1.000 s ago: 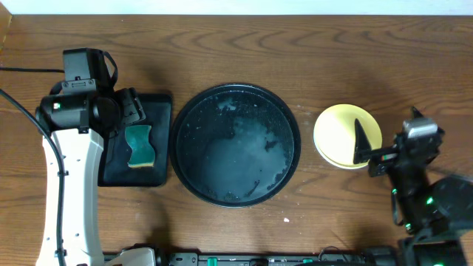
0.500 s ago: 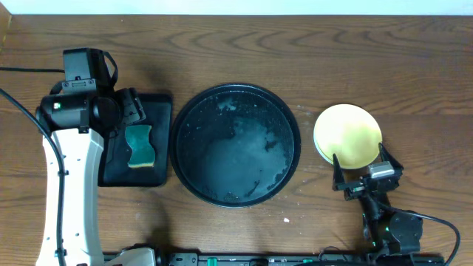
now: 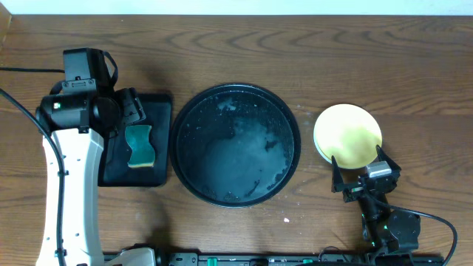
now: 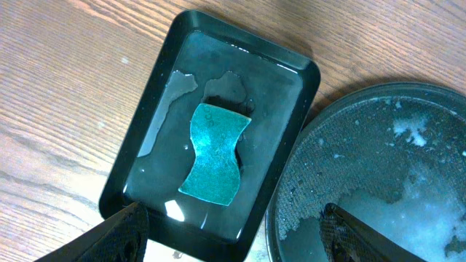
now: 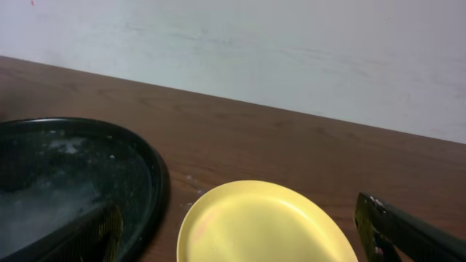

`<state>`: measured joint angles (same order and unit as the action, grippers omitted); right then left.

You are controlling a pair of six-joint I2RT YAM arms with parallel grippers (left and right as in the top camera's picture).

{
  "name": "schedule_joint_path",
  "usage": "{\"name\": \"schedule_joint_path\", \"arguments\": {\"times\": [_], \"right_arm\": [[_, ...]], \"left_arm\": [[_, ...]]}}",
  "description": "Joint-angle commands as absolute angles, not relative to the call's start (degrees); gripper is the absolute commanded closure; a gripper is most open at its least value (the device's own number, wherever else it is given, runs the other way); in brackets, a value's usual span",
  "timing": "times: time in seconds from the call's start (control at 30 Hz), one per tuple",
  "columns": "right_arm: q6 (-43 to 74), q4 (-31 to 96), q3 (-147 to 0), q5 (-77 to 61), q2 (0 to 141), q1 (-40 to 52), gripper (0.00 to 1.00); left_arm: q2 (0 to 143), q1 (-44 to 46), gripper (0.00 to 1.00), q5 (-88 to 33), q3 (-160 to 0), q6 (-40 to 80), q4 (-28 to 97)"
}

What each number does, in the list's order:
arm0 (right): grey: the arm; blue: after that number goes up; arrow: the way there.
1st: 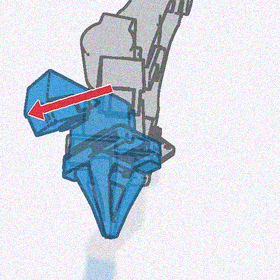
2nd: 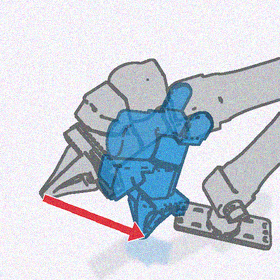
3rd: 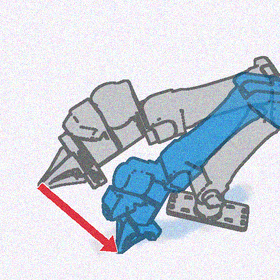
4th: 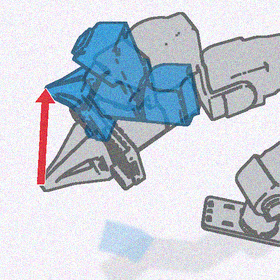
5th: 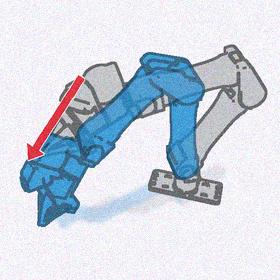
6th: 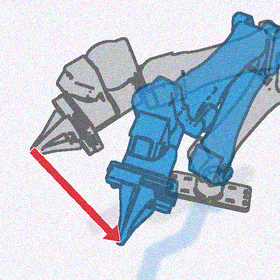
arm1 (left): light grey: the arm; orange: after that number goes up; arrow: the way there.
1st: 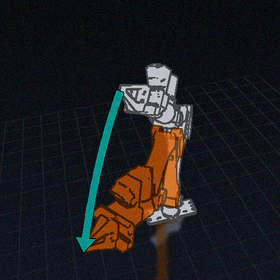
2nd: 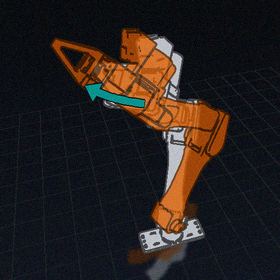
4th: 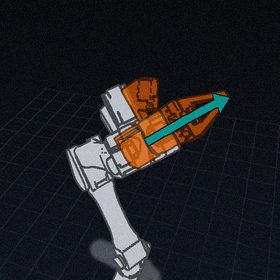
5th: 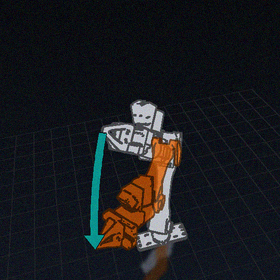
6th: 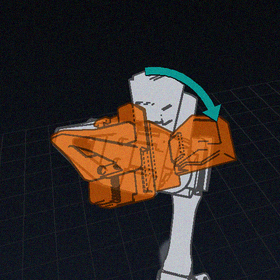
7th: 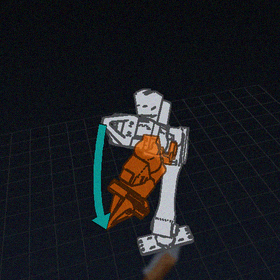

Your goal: Clean dirty plates on tray and stack at the side

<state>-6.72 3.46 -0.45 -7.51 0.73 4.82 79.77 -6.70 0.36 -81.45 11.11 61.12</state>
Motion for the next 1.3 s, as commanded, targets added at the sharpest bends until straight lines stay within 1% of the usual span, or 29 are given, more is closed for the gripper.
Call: {"name": "schedule_joint_path", "arguments": {"times": [0.0, 0.37, 0.5, 0.6, 0.67, 0.7, 0.77, 0.8, 0.9, 0.97, 1.03, 1.1, 1.27], "right_arm": [[-7.4, 3.6, -0.3, -7.5, 0.3, 4.6, 0.01], [-7.4, 3.6, -0.3, -7.5, 0.3, 4.6, 0.01], [-7.4, 3.6, -0.3, -7.6, 0.3, 4.6, 0.01], [-7.4, 3.6, -0.3, -7.5, 0.3, 4.6, 0.01], [-7.4, 3.6, -0.3, -7.5, 0.3, 4.6, 0.01], [-7.4, 3.6, -0.3, -7.5, 0.3, 4.6, 0.01], [-7.4, 3.6, -0.3, -7.5, 0.3, 4.6, 0.01], [-7.4, 3.6, -0.3, -7.5, 0.3, 4.6, 0.01], [-7.4, 3.6, -0.3, -7.5, 0.3, 4.6, 0.01], [-7.4, 3.6, -0.3, -7.5, 0.3, 4.6, 0.01], [-7.4, 3.6, -0.3, -7.6, 0.3, 4.6, 0.01], [-7.4, 3.6, -0.3, -7.5, 0.3, 4.6, 0.01], [-7.4, 3.6, -0.3, -7.5, 0.3, 4.6, 0.01]], "left_arm": [[79.7, -6.9, 0.25, 0.6, -81.7, 11.4, 61.3], [79.7, -6.9, 0.24, 0.6, -81.6, 11.4, 61.3], [76.7, -7.0, 0.24, 1.3, -79.7, 10.5, 60.3], [71.8, -6.9, 0.24, -1.0, -74.2, 10.3, 51.3], [66.8, -6.9, 0.24, -4.1, -67.2, 8.5, 41.0], [63.3, -6.9, 0.24, -5.8, -62.1, 7.2, 34.4], [58.0, -6.9, 0.24, -7.4, -54.7, 6.1, 25.9], [52.3, -6.9, 0.24, -7.6, -46.9, 6.1, 17.5], [43.1, -6.7, 0.24, -7.5, -34.6, 4.9, 6.2], [36.2, -6.0, 0.24, -7.5, -26.9, 1.6, 1.2], [30.3, -5.4, 0.24, -7.5, -21.1, -1.2, -1.3], [23.6, -4.8, 0.24, -7.4, -15.4, -4.5, -2.4], [10.3, -4.6, 0.24, -6.0, -5.8, -7.1, -2.3]]}}
